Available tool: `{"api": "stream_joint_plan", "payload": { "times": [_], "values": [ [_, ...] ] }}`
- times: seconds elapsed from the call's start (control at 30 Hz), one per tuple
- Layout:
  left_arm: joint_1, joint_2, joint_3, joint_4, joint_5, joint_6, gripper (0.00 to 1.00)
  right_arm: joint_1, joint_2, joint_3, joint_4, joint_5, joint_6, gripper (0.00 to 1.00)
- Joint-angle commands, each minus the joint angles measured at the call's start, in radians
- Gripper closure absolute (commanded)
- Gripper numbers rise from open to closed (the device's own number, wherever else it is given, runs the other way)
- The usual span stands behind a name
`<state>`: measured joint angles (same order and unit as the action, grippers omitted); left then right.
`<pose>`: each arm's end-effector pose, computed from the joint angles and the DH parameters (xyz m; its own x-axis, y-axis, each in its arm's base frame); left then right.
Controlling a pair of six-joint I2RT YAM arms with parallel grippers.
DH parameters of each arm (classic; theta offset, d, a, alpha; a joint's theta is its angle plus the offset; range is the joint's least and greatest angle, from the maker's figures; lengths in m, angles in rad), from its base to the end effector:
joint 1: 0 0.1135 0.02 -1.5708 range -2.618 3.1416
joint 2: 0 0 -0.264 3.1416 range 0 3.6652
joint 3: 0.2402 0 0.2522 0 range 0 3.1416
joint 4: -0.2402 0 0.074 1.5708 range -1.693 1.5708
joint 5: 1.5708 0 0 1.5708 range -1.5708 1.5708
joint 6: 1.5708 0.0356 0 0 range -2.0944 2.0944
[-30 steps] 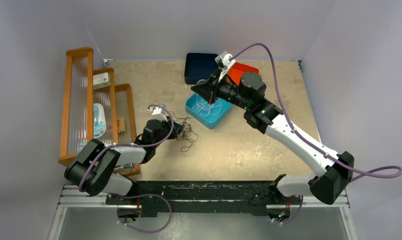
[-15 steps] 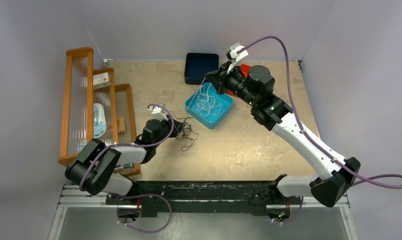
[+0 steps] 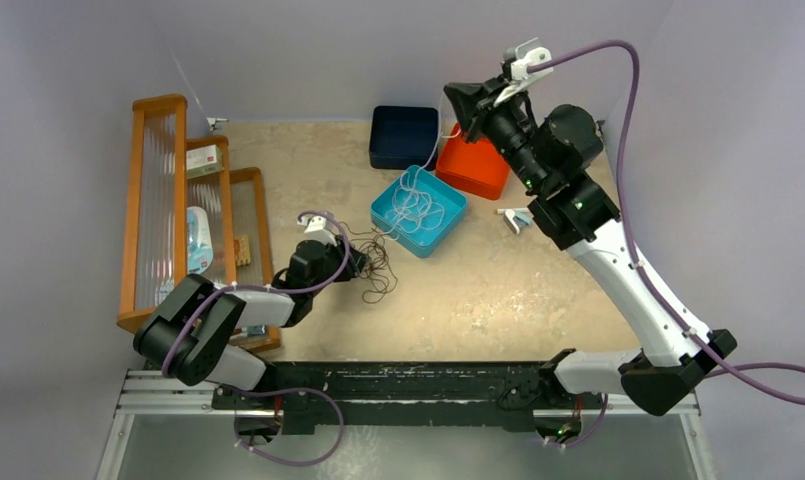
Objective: Untangle the cables
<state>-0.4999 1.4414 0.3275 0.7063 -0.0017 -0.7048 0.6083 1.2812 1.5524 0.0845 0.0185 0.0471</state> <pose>0.2181 -0.1190 0.1385 -0.5747 -0.4243 -0.6998 0.1387 0.7922 -0.5943 0.2197 0.1522 0.5281 0.2592 0.2379 -0.9361 -0.5700 0.8201 0.0506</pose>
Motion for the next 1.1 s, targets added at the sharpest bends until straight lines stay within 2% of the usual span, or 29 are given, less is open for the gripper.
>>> {"api": "stream_joint_plan", "payload": {
  "times": [0.0, 0.2, 0.33, 0.43, 1.07],
  "values": [
    [0.001, -0.012, -0.014, -0.010, -0.013, 0.021, 0.66, -0.006, -0.016, 0.052, 0.069, 0.044, -0.045, 1.00],
    [0.001, 0.000, -0.014, -0.016, -0.021, 0.024, 0.72, -0.010, -0.024, 0.076, 0.074, 0.071, -0.068, 1.00],
    [0.001, 0.020, -0.014, -0.008, -0.025, 0.018, 0.84, -0.010, -0.036, 0.086, 0.076, 0.095, -0.090, 1.00],
    [0.001, 0.035, -0.013, -0.009, -0.039, 0.011, 0.99, -0.010, -0.053, 0.086, 0.087, 0.118, -0.109, 1.00],
    [0.002, 0.122, 0.025, -0.126, -0.164, -0.039, 1.00, -0.010, -0.193, 0.025, 0.214, 0.264, -0.204, 1.00]
  ]
}}
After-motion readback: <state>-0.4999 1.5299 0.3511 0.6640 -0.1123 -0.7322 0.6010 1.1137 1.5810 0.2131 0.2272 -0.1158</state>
